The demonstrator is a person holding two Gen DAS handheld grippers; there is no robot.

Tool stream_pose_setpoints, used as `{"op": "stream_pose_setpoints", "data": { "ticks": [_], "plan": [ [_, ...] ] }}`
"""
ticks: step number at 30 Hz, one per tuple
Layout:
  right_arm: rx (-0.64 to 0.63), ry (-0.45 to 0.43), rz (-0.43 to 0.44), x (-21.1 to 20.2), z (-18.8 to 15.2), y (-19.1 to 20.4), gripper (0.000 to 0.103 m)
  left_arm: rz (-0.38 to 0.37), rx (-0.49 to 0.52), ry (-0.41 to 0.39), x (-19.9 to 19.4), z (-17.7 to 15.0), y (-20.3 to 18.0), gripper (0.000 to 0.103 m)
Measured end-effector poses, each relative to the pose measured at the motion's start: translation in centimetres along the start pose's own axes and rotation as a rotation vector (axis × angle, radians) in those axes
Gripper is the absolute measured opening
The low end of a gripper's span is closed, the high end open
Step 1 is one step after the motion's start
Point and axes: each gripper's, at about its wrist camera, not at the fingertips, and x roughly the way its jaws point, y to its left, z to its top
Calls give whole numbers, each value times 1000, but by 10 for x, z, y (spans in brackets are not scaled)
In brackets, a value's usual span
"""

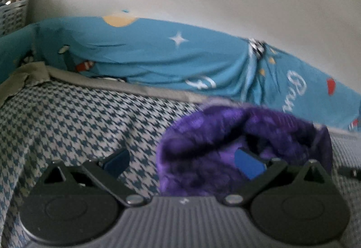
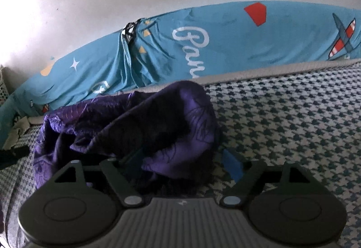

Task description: Fold clothes

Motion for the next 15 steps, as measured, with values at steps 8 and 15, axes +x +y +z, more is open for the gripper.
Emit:
{"op": "stream_pose_setpoints", "data": {
  "ticks": [8, 15],
  "plan": [
    [-51, 84, -35, 33, -17, 2, 85, -46, 115, 117, 20, -37, -32, 103],
    [-55, 83, -51, 60, -24, 6, 85, -26, 147, 134, 37, -49, -44, 103]
  ]
}}
